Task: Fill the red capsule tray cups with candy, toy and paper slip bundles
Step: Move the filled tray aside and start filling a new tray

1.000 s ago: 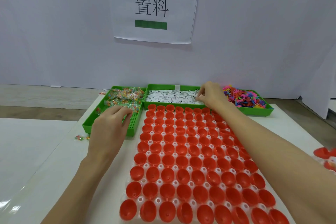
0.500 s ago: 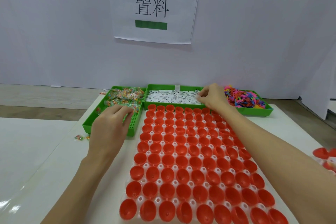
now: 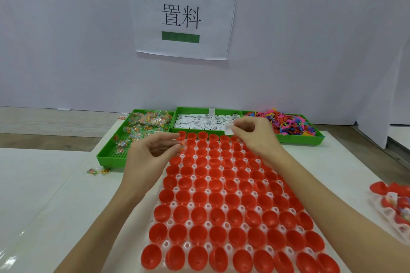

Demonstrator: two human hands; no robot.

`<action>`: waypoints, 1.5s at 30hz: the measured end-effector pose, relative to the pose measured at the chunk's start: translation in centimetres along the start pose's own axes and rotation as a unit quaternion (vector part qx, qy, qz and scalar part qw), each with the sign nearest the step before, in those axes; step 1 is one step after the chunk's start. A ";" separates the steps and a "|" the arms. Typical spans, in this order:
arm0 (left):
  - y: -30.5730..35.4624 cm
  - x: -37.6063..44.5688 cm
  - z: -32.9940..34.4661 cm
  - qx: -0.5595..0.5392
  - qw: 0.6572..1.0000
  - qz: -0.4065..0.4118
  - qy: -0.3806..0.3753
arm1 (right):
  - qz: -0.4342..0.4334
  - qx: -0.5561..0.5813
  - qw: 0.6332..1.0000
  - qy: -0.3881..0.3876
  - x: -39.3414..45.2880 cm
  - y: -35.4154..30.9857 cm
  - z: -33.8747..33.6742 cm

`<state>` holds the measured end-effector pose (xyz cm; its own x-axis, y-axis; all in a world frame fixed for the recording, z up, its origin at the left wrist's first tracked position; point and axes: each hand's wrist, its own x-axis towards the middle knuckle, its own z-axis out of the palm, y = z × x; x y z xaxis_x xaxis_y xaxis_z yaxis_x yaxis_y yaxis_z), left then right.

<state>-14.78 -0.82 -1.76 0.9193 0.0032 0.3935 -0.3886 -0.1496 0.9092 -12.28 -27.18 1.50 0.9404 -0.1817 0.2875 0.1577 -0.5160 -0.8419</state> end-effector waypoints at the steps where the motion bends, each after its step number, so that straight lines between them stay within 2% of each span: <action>1: 0.3 -0.1 0.1 -0.013 1.000 -0.010 -0.012 | -0.004 0.017 1.000 -0.013 -1.3 -0.5 0.0; 6: 2.2 -1.2 1.0 -0.073 0.993 -0.030 -0.089 | -0.020 0.100 0.994 -0.029 -6.9 -1.8 -0.3; 11: 3.4 -2.6 2.6 -0.066 0.985 -0.008 -0.162 | -0.051 0.106 0.992 -0.053 -9.7 -2.2 -0.3; 19: 3.8 -3.0 2.7 -0.097 0.978 -0.023 -0.184 | -0.083 0.063 0.991 -0.089 -10.5 -2.6 -0.7; 23: 4.0 -3.2 2.9 -0.070 0.978 0.004 -0.199 | -0.082 0.044 0.990 -0.104 -10.6 -2.7 -0.7; 27: 4.2 -3.2 3.0 -0.064 0.981 0.004 -0.182 | -0.069 0.041 0.992 -0.101 -10.5 -2.5 -1.1; 30: 4.2 -3.2 2.9 -0.071 0.983 -0.008 -0.167 | -0.052 0.045 0.995 -0.069 -9.4 -2.4 -1.8; 34: 3.6 -2.9 2.7 -0.071 0.984 -0.025 -0.162 | -0.018 -0.016 0.999 -0.024 -5.4 -1.6 -2.8; 36: 3.3 -2.7 2.5 -0.063 0.985 -0.029 -0.156 | -0.014 -0.086 0.996 -0.022 -2.4 -0.8 -3.2; 39: 3.0 -2.4 2.2 -0.048 0.988 -0.019 -0.145 | -0.006 -0.207 0.978 -0.028 2.4 1.1 -4.1; 42: 2.7 -2.0 1.9 -0.028 0.990 -0.010 -0.139 | 0.009 -0.277 0.960 -0.040 6.3 3.3 -5.1; 45: 2.4 -2.0 1.7 -0.007 0.990 -0.001 -0.141 | 0.009 -0.338 0.937 -0.087 8.5 4.9 -5.4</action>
<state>-17.45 -2.88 -0.58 0.9003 -0.2729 0.3390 -0.3848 -0.1355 0.9130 -5.12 -35.81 2.32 0.9851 -0.0874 0.1483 -0.0309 -0.9373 -0.3472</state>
